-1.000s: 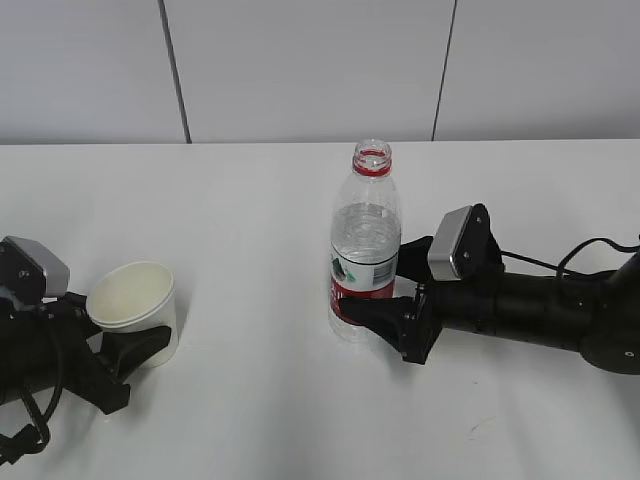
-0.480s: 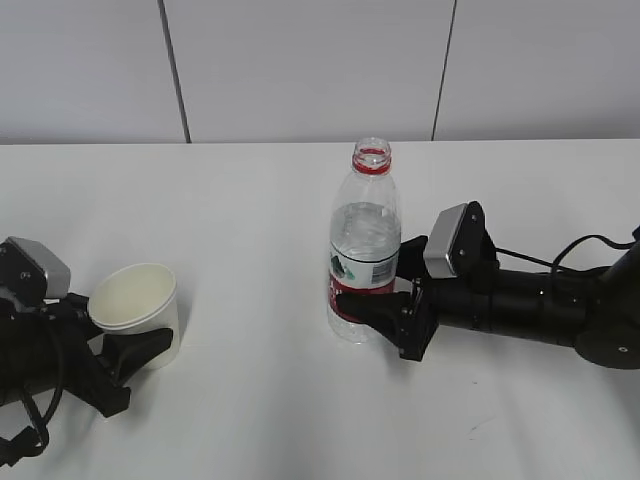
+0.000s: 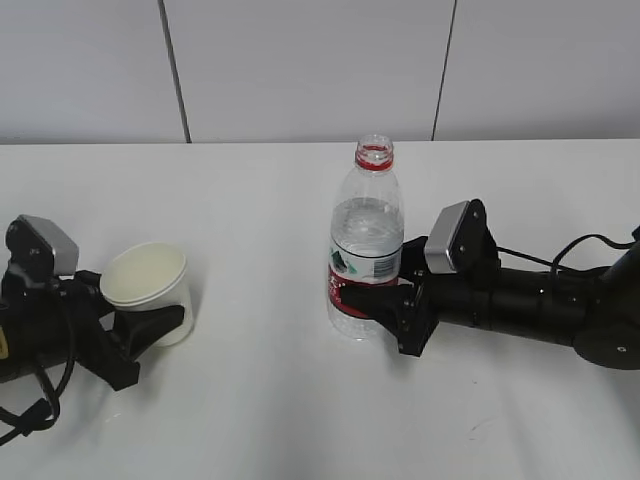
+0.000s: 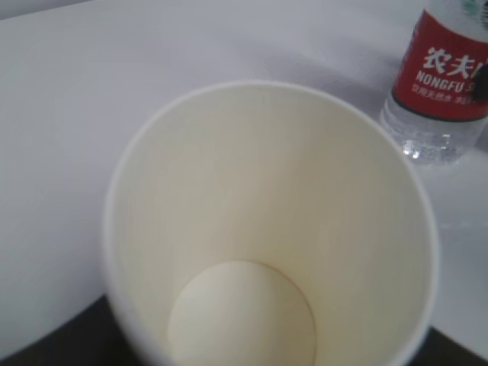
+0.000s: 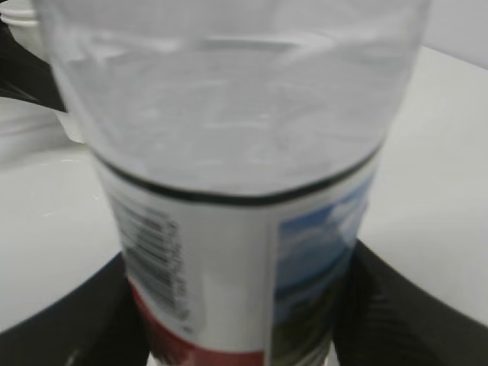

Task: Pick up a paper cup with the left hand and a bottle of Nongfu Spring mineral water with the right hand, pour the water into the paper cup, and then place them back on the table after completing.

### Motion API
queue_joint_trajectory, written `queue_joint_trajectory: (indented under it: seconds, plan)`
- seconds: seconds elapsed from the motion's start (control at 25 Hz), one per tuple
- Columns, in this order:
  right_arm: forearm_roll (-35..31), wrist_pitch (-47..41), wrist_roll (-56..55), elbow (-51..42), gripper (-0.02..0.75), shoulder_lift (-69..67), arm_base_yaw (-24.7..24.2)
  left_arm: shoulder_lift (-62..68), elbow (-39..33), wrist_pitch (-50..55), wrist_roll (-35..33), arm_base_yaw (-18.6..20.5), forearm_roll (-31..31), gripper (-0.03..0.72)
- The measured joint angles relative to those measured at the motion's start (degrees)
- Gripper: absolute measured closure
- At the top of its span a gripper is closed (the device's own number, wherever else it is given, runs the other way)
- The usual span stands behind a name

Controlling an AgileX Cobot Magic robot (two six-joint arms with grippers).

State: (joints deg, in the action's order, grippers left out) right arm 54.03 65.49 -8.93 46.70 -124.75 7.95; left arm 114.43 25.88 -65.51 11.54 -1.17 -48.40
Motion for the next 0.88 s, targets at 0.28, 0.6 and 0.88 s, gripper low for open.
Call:
queue_joint_trajectory:
  seconds: [0.28, 0.6, 0.88]
  plan:
    - [-0.33, -1.97, -0.1, 1.99, 0.289, 0.33, 0.0, 0.28, 5.21, 0.0, 6.57, 0.0, -6.61, 0.295]
    - [0.35, -6.93, -0.1, 8.5, 0.29, 0.33, 0.0, -1.56, 11.01, 4.92, 17.59, 0.0, -17.41, 0.295]
    - [4.49, -12.57, -2.33, 15.02, 0.29, 0.33, 0.0, -2.54, 16.67, 10.55, 22.22, -4.87, -20.77, 0.295]
